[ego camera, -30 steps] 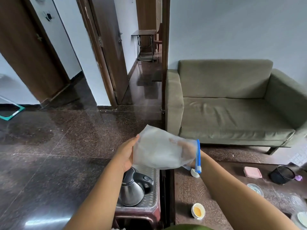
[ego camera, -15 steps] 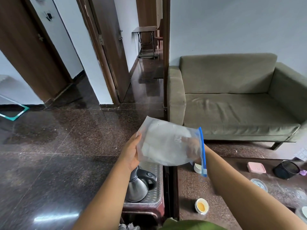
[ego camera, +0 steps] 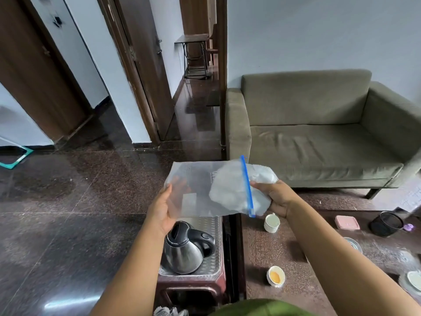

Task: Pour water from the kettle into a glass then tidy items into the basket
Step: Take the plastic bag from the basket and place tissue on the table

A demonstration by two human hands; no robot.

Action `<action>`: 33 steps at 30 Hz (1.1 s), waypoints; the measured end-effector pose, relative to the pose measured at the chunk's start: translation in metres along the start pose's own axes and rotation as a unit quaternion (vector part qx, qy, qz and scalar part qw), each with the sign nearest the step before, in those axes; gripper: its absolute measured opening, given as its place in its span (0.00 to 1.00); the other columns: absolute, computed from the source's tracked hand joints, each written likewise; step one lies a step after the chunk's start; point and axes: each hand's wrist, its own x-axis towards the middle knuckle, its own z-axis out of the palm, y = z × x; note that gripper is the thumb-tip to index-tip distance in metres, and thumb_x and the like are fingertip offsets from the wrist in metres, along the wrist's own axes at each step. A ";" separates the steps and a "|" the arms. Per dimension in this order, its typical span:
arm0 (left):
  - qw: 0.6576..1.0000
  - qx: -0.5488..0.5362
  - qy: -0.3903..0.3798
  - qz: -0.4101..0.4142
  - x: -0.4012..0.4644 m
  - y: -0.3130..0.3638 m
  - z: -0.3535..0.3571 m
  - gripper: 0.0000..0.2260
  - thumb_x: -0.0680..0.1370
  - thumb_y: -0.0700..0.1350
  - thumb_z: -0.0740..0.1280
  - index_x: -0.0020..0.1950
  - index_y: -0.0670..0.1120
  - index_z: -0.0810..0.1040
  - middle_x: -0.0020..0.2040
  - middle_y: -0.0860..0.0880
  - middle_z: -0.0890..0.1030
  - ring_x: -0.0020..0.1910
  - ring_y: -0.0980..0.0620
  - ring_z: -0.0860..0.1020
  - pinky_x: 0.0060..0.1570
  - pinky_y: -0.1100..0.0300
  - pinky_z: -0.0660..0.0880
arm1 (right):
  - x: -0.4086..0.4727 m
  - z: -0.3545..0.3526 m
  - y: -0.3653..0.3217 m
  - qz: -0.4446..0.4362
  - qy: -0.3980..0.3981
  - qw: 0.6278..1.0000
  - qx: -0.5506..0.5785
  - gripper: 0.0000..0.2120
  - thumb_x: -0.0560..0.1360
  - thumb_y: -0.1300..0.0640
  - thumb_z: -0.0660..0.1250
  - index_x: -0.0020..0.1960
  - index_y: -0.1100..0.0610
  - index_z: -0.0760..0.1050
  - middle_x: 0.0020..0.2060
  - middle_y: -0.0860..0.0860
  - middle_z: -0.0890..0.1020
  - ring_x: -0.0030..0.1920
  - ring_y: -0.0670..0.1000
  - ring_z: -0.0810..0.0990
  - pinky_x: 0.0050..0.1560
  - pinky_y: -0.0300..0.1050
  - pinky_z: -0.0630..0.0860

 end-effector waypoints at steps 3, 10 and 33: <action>0.999 -0.037 0.006 0.000 0.001 0.001 -0.012 0.15 0.82 0.47 0.57 0.55 0.47 0.84 0.52 0.46 0.85 0.50 0.50 0.83 0.44 0.52 0.82 | -0.002 -0.009 -0.003 -0.007 0.000 1.000 -0.011 0.26 0.67 0.65 0.76 0.63 0.64 0.75 0.55 0.63 0.83 0.54 0.63 0.82 0.53 0.69 0.77; 0.997 -0.070 0.032 -0.015 0.010 -0.014 -0.033 0.15 0.82 0.49 0.57 0.63 0.46 0.78 0.56 0.46 0.83 0.57 0.50 0.81 0.47 0.50 0.82 | 0.011 -0.029 0.001 -0.002 -0.040 0.999 0.010 0.25 0.69 0.63 0.75 0.65 0.63 0.74 0.59 0.63 0.81 0.59 0.64 0.80 0.57 0.64 0.77; 0.986 -0.036 0.011 -0.162 0.099 -0.035 -0.029 0.17 0.82 0.50 0.56 0.62 0.44 0.79 0.57 0.43 0.83 0.54 0.43 0.82 0.48 0.45 0.80 | 0.161 0.026 0.058 0.176 -0.102 0.979 0.013 0.18 0.73 0.60 0.69 0.62 0.60 0.76 0.53 0.59 0.83 0.50 0.60 0.83 0.50 0.57 0.80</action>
